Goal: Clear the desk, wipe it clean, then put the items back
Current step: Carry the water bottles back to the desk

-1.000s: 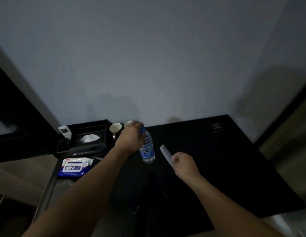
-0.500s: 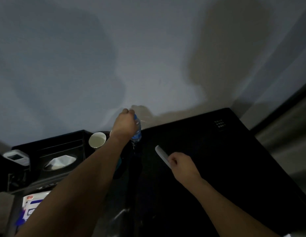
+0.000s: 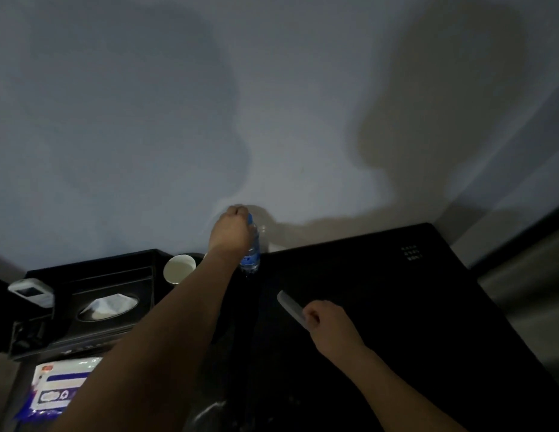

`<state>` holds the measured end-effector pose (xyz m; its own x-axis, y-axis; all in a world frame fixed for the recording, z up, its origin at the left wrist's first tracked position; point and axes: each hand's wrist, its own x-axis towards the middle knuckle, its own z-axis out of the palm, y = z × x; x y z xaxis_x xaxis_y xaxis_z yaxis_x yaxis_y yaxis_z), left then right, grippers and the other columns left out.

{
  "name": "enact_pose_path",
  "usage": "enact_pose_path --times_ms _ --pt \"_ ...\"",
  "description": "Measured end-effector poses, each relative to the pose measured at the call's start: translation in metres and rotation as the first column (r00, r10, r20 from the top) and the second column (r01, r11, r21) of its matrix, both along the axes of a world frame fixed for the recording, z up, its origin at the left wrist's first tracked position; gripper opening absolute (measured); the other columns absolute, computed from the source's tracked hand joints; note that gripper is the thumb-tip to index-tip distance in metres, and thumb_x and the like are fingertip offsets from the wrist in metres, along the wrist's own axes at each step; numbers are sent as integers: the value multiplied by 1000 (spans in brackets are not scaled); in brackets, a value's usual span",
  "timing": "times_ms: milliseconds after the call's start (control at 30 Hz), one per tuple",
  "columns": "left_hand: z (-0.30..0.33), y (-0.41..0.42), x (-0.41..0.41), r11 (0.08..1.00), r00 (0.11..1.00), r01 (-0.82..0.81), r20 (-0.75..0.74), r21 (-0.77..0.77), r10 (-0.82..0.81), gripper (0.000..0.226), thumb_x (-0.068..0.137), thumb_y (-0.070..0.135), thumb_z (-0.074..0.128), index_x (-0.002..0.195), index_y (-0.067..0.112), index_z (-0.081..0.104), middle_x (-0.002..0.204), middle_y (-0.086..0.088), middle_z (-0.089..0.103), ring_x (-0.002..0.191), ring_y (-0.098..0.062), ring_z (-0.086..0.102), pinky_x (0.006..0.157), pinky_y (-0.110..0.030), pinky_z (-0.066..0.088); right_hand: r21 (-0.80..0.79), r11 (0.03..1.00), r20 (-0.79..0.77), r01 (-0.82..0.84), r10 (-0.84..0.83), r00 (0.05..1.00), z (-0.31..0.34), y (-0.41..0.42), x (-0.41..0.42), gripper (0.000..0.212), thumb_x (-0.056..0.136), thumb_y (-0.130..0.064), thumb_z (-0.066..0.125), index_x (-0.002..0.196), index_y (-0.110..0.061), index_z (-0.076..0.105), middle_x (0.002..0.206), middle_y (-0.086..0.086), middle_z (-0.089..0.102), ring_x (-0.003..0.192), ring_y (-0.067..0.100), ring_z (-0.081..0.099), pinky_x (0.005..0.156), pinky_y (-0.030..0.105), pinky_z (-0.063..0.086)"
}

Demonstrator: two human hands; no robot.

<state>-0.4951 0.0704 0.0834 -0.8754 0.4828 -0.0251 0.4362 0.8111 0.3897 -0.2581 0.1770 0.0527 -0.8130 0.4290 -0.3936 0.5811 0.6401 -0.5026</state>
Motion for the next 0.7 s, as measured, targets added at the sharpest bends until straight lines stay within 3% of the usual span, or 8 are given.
enact_pose_path --times_ms 133,300,433,633,700 --pt "4 -5 11 996 998 -56 22 -72 58 48 94 24 53 137 7 41 128 -19 51 113 -39 52 92 -43 42 -3 1000 -28 -8 8 1000 7 6 6 11 94 -18 57 101 -26 59 112 -6 52 99 8 55 86 24 50" --pt "18 -33 64 983 984 -177 -3 44 177 57 94 23 54 146 12 33 142 -16 44 120 -38 51 96 -44 41 -31 985 -12 -169 169 986 6 -2 12 13 94 -14 54 104 -18 62 113 0 54 99 14 57 88 29 51" --pt "3 -105 130 948 950 -307 -29 85 311 46 89 21 58 132 7 51 130 -18 53 113 -40 55 92 -46 47 -80 918 56 -389 394 917 -5 -39 -3 21 93 -9 52 110 -7 65 113 10 61 102 23 61 91 35 52" --pt "-36 -230 216 873 863 -484 134 -56 487 35 86 30 43 110 12 62 112 -12 59 104 -35 57 89 -44 47 -117 822 45 -558 566 823 -40 -140 -19 23 91 -9 52 108 -16 64 112 3 60 96 19 60 85 36 54" --pt "-43 -265 235 868 850 -478 177 -135 496 33 89 29 48 115 14 61 120 -9 56 110 -31 55 92 -43 47 -106 801 53 -589 596 801 -48 -176 -22 23 89 -9 53 107 -17 65 113 2 58 97 20 59 82 35 53"
